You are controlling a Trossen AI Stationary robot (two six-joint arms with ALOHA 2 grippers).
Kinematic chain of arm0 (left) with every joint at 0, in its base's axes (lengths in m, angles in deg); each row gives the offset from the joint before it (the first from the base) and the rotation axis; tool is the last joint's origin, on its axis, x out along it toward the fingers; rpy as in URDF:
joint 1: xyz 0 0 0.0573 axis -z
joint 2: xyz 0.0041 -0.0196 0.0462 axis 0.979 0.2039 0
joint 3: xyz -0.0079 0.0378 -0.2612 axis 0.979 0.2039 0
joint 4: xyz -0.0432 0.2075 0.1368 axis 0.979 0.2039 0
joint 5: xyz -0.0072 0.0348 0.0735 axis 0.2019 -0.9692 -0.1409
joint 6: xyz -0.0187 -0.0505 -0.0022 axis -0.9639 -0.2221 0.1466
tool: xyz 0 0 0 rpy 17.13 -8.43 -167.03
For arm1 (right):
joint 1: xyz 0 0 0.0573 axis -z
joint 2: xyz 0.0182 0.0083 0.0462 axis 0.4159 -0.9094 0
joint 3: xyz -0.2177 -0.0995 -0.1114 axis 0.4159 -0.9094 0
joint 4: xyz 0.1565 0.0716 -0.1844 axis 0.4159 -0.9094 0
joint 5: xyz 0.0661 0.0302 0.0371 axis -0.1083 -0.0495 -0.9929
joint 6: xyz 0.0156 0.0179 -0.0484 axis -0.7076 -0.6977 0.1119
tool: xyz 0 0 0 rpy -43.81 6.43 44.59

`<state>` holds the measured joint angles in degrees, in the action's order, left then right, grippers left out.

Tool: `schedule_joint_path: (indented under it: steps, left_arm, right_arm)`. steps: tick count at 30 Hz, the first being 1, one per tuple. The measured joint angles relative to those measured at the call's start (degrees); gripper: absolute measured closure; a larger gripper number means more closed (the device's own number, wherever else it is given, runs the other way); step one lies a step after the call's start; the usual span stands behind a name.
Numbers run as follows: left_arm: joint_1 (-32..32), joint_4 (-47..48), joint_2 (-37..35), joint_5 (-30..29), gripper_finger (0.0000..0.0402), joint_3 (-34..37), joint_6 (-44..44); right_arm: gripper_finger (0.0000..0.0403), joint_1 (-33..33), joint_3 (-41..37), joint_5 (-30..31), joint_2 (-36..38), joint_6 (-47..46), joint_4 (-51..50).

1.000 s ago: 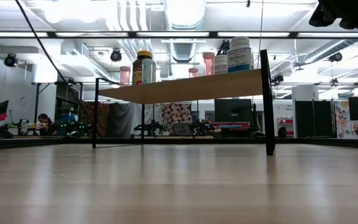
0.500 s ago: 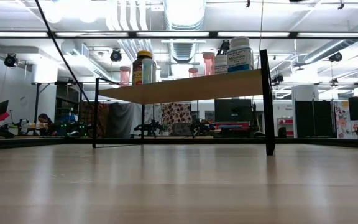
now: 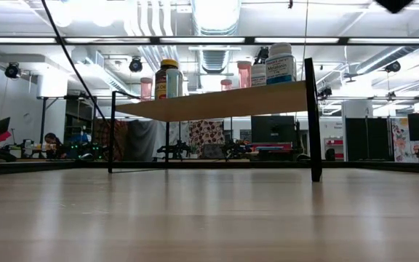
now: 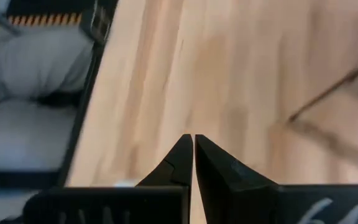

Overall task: Pick and place medicine bottles onto shelf by color
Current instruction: Put the orange pill bottle on the shelf

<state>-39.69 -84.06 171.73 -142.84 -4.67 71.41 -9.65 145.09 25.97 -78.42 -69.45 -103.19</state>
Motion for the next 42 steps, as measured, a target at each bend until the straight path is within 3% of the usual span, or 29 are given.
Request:
schedule_joint_path:
  steps: [8, 11, 16, 23, 30, 36, 42]
  left_arm:
    - [0.0, 0.04, -0.09, 0.02, 0.0202, -0.17, 0.39]
    - [0.0, 0.0, -0.09, 0.02, 0.0202, -0.17, 2.56]
    - [0.0, -0.03, -0.14, 0.02, 0.0202, -0.67, 3.22]
    - [0.0, 0.01, -0.2, 0.04, 0.0202, -1.04, 3.28]
    - [0.02, 0.02, -0.28, 0.04, 0.0202, -1.25, 4.24]
    - [0.02, -0.07, -0.74, 0.02, 0.0202, -1.57, 6.12]
    - [0.08, 0.0, -0.83, 0.02, 0.0202, -1.81, 6.24]
  right_arm:
    - [0.0394, -9.52, 5.51, -3.81, -9.65, -26.56, -14.55]
    - [0.0392, -11.96, 6.0, -8.65, -12.56, -33.44, -15.58]
    - [0.0351, -15.71, 5.93, -11.93, -17.1, -34.48, -15.16]
    - [0.0238, -19.64, 3.18, -12.04, -22.35, -35.4, -15.21]
    - [0.0148, -23.99, 1.8, -7.54, -26.67, -34.54, -14.75]
    - [0.0107, -25.15, 1.68, -3.96, -28.93, -34.57, -14.55]
    - [0.0107, -25.15, 0.6, -0.92, -29.5, -33.88, -12.64]
